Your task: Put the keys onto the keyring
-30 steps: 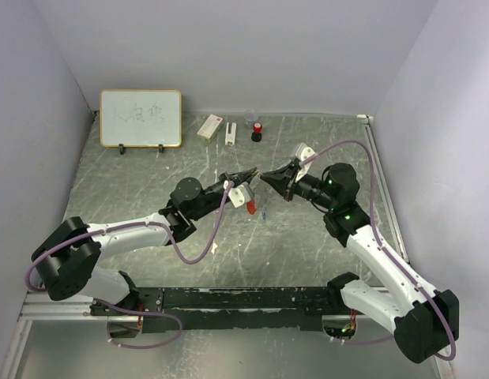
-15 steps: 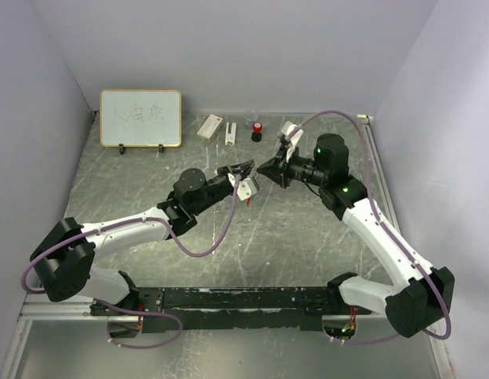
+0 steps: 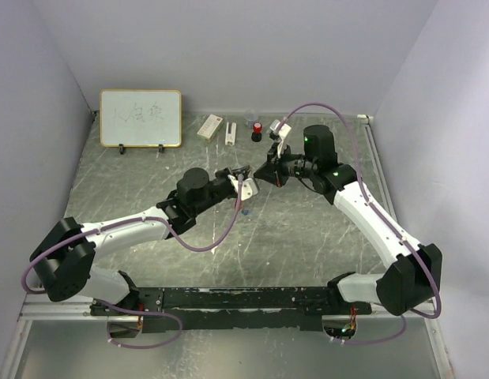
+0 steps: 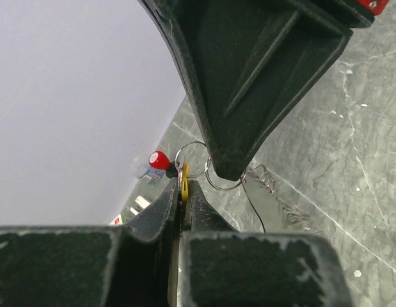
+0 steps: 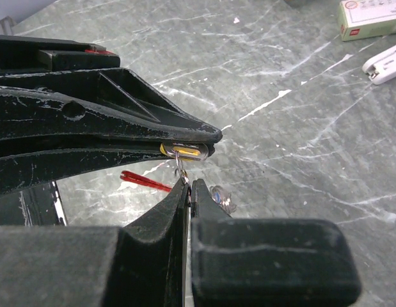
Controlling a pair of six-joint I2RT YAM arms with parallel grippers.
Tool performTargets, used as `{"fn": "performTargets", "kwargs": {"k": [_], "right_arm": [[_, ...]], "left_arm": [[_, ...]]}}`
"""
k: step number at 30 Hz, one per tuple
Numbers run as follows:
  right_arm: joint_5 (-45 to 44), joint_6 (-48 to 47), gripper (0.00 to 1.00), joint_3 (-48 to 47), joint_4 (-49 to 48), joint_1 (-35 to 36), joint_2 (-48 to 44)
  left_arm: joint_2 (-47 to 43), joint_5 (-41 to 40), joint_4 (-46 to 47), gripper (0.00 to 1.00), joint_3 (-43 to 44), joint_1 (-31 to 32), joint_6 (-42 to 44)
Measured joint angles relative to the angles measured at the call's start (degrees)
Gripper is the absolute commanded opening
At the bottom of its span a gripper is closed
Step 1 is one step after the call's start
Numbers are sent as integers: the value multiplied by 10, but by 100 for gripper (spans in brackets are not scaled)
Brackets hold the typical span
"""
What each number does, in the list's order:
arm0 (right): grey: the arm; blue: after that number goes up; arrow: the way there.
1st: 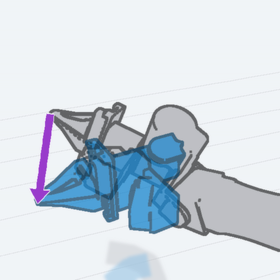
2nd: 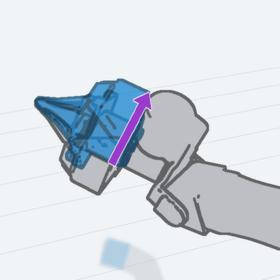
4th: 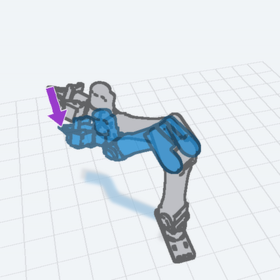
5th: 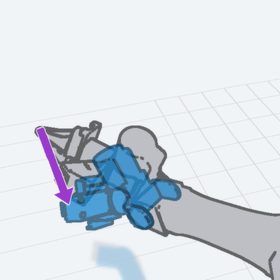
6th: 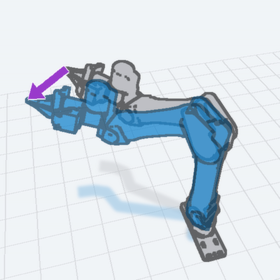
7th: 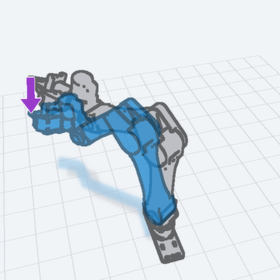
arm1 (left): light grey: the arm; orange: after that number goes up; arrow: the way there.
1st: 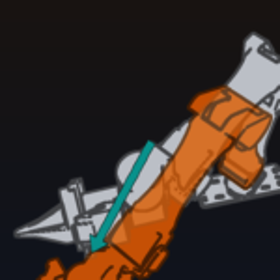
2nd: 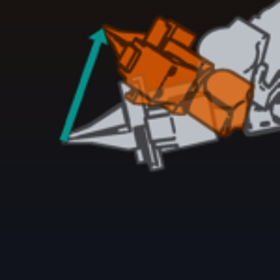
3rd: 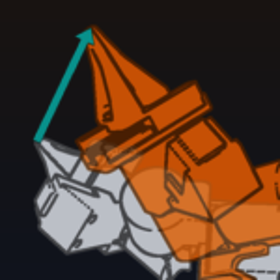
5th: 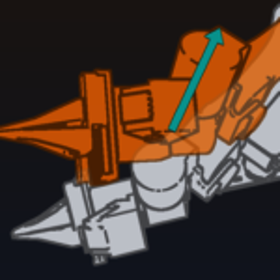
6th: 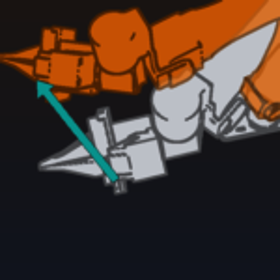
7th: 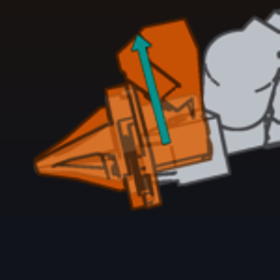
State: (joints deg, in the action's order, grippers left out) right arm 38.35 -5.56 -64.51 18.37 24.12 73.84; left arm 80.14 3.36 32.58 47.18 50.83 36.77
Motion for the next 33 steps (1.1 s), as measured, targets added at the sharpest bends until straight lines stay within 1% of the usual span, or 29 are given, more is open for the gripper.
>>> {"fn": "performTargets", "kwargs": {"k": [2,3,5,8,9,11,15,21,26,33], "right_arm": [[7,0,1,0,-1,-1,5],[10,1,11,0,-1,-1,7],[14,3,25,2,-3,-1,7],[11,5,37,10,-19,-4,7],[10,6,44,14,-28,-4,6],[2,9,49,27,-41,-5,-5],[-29,16,54,74,-84,-5,-65],[-54,23,54,130,-114,-7,-167],[-81,28,54,155,-129,-9,-198],[-96,33,53,198,-178,-12,-231]], "left_arm": [[0,-1,2,7,-4,-1,-9],[0,-2,3,7,-6,-1,-12],[0,-3,9,7,-9,-1,-21],[0,2,28,7,-10,3,-30],[-2,2,29,7,-10,5,-31],[-4,3,28,6,-10,7,-32],[-13,7,33,7,-10,10,-31],[-35,10,75,7,-5,14,-30],[-44,10,108,7,1,13,-24],[-44,24,116,7,1,12,-9]]}}
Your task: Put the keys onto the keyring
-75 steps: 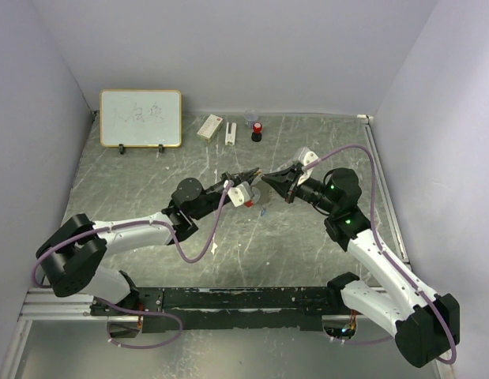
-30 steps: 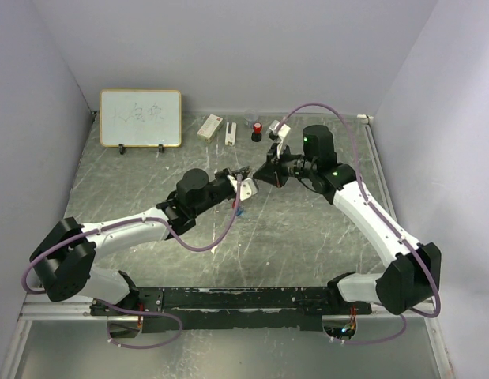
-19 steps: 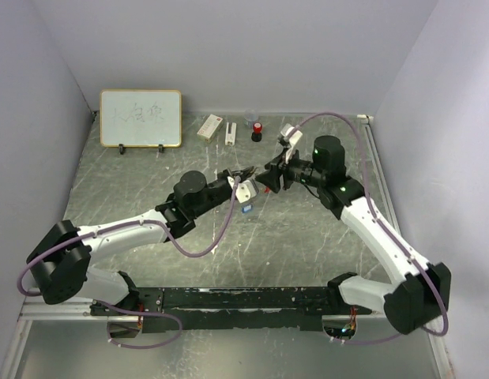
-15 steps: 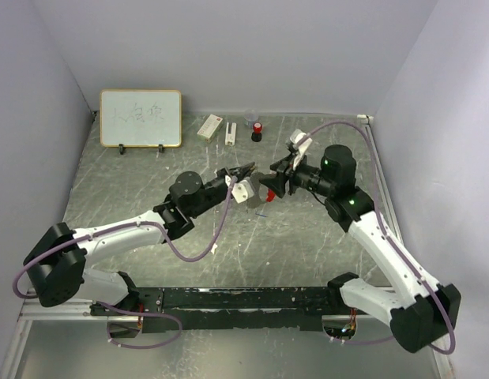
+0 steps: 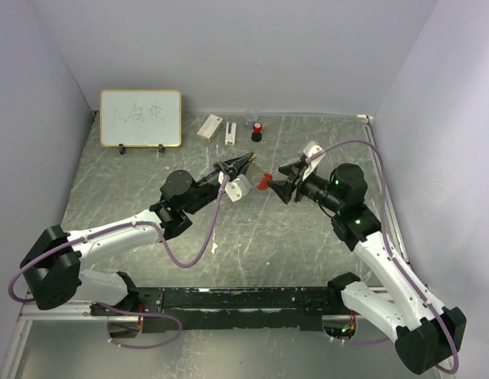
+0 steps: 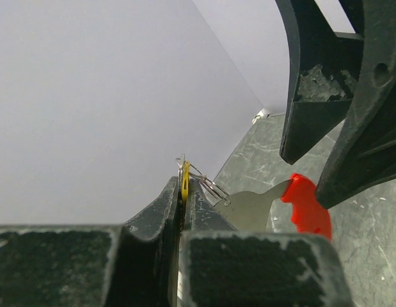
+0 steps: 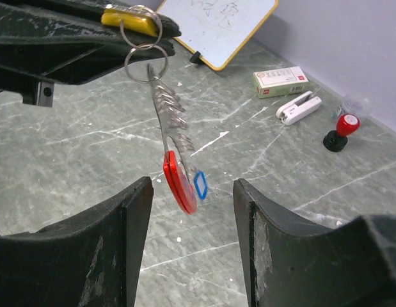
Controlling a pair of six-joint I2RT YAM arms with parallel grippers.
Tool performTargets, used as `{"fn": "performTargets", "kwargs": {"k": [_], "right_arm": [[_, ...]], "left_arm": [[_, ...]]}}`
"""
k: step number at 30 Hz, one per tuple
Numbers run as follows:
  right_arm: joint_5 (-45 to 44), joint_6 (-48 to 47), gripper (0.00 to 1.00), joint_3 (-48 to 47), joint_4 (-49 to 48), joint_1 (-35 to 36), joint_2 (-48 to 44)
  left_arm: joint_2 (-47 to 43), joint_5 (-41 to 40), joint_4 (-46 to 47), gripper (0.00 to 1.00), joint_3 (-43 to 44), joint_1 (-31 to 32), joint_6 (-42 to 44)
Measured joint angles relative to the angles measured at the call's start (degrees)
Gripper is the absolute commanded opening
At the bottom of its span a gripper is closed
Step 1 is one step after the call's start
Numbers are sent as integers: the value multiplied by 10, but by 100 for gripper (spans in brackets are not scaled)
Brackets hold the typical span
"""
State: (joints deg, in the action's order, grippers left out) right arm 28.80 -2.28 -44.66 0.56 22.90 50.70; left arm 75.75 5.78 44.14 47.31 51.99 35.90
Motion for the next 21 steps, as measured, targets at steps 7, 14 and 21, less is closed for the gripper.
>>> {"fn": "performTargets", "kwargs": {"k": [7,14,21], "right_arm": [[37,5,52,48,-84,-2,-33],[93,21,51,62,-153,-8,-35],[135,58,54,94,-229,-12,-30]], "left_arm": [[0,53,-7,7,0,-13,-1],[-17,125,-26,7,0,-40,-23],[-28,187,-32,7,-4,-56,-44]]}}
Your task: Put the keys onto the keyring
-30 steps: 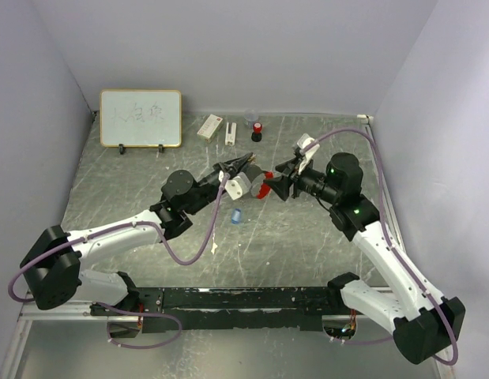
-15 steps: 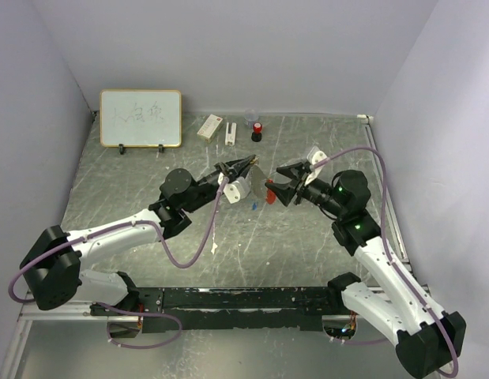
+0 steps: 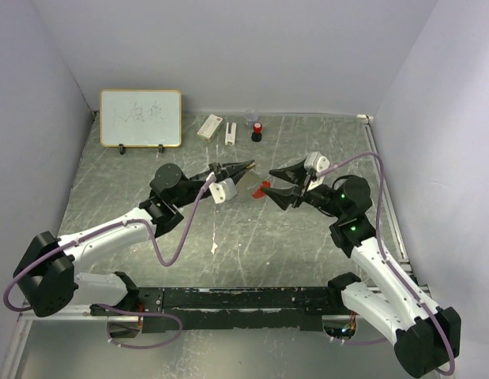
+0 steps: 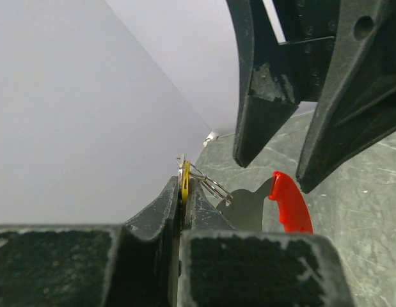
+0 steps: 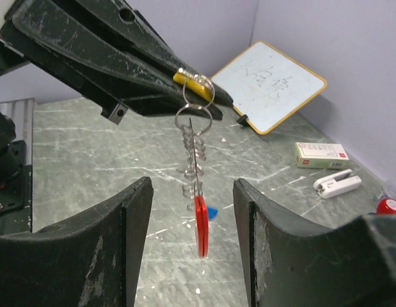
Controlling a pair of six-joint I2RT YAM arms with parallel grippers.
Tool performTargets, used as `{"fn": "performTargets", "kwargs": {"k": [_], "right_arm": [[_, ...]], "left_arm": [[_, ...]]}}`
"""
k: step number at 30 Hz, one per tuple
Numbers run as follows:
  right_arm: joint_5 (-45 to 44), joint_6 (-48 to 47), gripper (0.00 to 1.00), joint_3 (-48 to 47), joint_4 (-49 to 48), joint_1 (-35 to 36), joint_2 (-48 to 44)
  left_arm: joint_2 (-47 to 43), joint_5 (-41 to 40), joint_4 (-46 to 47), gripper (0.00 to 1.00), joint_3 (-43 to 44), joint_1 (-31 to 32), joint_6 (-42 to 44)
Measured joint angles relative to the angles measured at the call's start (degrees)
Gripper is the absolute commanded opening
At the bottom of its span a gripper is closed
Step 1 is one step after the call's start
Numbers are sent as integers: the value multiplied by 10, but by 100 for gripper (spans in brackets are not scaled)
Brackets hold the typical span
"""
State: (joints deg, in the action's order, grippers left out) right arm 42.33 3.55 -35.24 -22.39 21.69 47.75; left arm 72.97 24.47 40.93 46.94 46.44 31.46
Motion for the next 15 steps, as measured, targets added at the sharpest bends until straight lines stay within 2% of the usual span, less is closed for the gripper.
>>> {"fn": "performTargets", "kwargs": {"k": [4,9,15], "right_arm": [[11,33,50,21,-56,0,4],[11,75,31,48,-122,-1,4],[8,115,24,50,-177,-3,17]], "left_arm": [[0,19,-1,7,-11,-1,-8],[0,31,0,7,-20,-1,-17],[0,45,5,7,-26,-1,-22]]}}
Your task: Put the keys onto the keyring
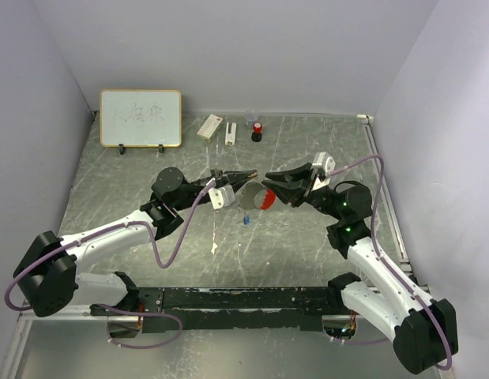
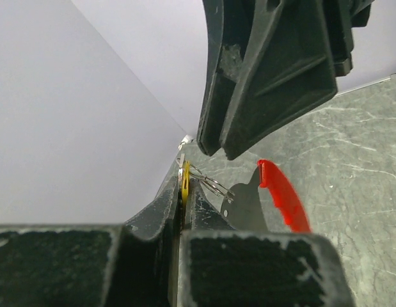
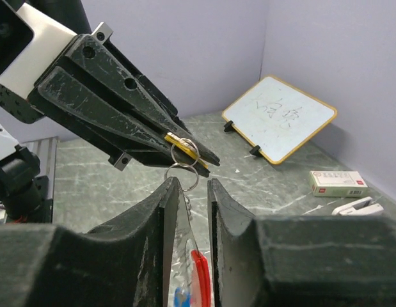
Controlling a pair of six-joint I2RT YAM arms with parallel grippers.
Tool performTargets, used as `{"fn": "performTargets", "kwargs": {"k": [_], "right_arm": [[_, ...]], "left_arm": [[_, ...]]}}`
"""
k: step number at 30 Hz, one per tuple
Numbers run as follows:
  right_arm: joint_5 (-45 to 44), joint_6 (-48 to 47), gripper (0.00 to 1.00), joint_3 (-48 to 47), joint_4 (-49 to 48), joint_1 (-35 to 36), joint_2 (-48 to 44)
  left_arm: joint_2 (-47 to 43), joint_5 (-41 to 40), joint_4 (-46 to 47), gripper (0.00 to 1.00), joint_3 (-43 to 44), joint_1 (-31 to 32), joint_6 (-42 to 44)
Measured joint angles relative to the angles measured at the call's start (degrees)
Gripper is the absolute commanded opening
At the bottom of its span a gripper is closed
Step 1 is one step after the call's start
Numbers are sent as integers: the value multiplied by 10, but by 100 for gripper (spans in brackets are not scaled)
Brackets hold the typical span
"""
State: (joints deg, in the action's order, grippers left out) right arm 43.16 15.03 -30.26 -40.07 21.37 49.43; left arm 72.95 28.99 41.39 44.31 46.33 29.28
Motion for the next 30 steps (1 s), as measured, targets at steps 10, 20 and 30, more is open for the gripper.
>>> {"fn": "performTargets", "kwargs": {"k": [10,20,30], "right_arm": [[21,44,23,0,-45,-7,54],[56,100,18,0,-117,-11,81],[67,137,12,0,-158,-12,105]], "left_arm": [[0,18,8,7,-1,0,-2],[0,26,8,7,-1,0,-2],[8,26,8,7,4,0,-1]]}}
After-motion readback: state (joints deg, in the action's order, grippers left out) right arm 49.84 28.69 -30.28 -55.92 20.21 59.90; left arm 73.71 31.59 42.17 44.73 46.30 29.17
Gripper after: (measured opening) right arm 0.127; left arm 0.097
